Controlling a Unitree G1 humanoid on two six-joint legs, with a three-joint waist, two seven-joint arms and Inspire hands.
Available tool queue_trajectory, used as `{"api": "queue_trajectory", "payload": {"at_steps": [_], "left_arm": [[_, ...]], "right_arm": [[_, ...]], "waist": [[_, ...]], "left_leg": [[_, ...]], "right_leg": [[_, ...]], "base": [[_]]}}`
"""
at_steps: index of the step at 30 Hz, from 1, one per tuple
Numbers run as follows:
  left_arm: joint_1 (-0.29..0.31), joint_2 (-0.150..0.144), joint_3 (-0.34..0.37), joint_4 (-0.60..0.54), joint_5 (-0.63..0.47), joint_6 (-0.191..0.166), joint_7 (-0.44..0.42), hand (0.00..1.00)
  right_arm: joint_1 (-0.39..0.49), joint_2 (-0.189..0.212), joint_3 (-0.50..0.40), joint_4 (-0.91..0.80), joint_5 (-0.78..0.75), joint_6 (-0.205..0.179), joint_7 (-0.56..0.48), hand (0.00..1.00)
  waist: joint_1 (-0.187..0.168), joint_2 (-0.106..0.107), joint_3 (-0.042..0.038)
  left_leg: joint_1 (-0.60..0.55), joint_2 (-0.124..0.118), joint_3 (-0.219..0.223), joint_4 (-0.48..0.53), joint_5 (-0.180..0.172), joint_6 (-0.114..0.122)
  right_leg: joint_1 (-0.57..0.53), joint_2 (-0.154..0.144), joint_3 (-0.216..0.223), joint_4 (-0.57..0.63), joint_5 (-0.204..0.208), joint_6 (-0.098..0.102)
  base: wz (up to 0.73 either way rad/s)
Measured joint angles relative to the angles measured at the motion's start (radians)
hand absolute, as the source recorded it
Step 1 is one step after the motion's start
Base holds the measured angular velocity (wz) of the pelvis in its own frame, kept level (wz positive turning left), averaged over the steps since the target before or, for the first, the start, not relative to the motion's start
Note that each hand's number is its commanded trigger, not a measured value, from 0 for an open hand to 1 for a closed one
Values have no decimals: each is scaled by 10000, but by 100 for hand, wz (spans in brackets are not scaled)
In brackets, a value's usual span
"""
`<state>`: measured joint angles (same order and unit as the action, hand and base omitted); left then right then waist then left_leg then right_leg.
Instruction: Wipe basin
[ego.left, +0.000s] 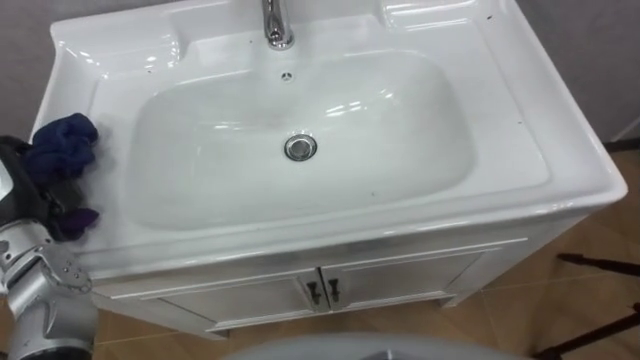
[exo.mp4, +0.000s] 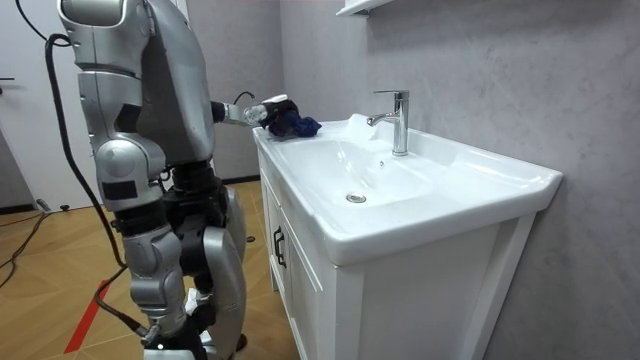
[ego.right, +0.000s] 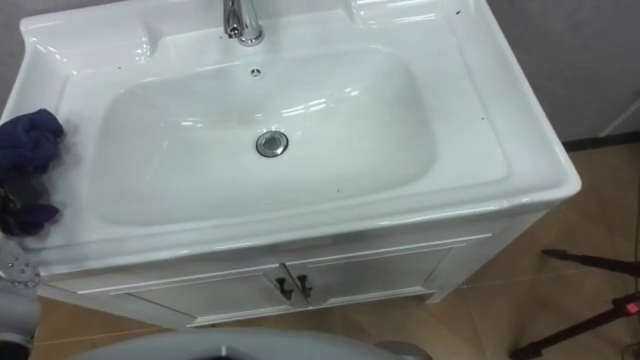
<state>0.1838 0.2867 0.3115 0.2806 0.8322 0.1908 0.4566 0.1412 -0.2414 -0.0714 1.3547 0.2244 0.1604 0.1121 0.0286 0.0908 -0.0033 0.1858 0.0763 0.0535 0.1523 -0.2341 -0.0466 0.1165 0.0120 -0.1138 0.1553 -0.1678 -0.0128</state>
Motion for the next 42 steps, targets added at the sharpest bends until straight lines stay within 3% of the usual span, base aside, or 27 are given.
{"api": "queue_trajectory", "payload": {"at_steps": [7,8,9,10,26,35,42], "left_arm": [[-1,-4,0,142,12,1,-6,100],[-1,-25,-4,147,12,23,-8,72],[-1,-47,-7,147,12,64,-8,21],[0,-53,-11,147,12,83,-8,0],[-8,-239,-203,126,-200,203,363,0],[-10,-257,-192,-402,-913,-102,882,0],[-11,-352,-220,-696,-1754,-241,881,0]], "right_arm": [[-12,-44,0,-3,-45,41,-1,0],[-21,-61,0,-3,-50,51,1,0],[-21,-72,0,-6,-50,73,2,0],[-26,-77,0,-9,-50,84,3,0],[-33,-109,125,-5,-2,129,-65,0],[-64,-96,113,-4,3,18,-144,0],[-142,-92,117,58,-1,-81,-144,0]], "waist": [[-11,44,-31],[-19,55,-35],[-22,69,-39],[-26,72,-41],[-241,16,14],[-225,-58,-1],[-251,-96,39]], "left_leg": [[-11,-3,0,1,0,0],[-15,-4,-1,-1,0,0],[-14,-5,-2,-1,0,0],[-12,-4,-2,-1,0,0],[45,-19,-12,4,0,1],[23,-21,-15,-7,1,1],[55,-24,-4,-16,0,1]], "right_leg": [[13,-3,-7,-1,-2,3],[45,-5,-7,-1,-3,5],[51,-5,-8,-1,-5,7],[56,-5,-8,-1,-5,7],[86,-25,-29,-12,-20,32],[70,-45,-109,-36,-21,32],[47,-36,-69,-45,-21,34]], "base": [[0],[0],[0],[0],[0],[0],[0]]}}
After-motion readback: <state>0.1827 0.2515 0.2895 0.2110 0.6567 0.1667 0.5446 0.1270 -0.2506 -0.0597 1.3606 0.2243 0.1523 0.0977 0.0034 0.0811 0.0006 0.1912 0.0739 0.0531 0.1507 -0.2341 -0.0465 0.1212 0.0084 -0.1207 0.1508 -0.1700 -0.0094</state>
